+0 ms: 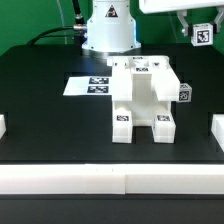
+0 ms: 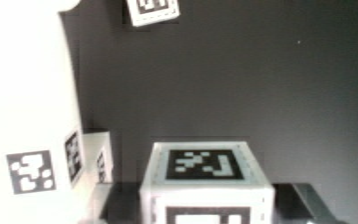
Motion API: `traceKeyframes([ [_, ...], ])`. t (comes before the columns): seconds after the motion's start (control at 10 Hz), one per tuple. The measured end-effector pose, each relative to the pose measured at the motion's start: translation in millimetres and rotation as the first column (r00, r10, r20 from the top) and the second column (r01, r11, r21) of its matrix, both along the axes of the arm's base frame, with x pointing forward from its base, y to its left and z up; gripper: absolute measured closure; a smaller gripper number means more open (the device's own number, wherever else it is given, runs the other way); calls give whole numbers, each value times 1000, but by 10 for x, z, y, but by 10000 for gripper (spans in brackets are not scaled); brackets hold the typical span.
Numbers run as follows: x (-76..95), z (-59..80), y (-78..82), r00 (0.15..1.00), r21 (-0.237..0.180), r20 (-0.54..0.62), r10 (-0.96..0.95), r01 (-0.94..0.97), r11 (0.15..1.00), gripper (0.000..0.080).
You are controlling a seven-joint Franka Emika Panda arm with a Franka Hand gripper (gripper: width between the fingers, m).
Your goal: Assemble chair
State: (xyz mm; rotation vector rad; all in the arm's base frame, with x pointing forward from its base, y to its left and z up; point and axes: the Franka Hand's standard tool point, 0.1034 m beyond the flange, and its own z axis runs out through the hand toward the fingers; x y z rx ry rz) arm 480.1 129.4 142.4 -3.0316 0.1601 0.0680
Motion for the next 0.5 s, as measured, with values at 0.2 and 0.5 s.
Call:
traceKeyframes([
  [0.2, 4, -7, -23, 1000, -1, -1, -1, 1, 1000, 512],
  [0.5, 220, 109, -362, 992, -6, 19, 123, -123, 992, 512],
])
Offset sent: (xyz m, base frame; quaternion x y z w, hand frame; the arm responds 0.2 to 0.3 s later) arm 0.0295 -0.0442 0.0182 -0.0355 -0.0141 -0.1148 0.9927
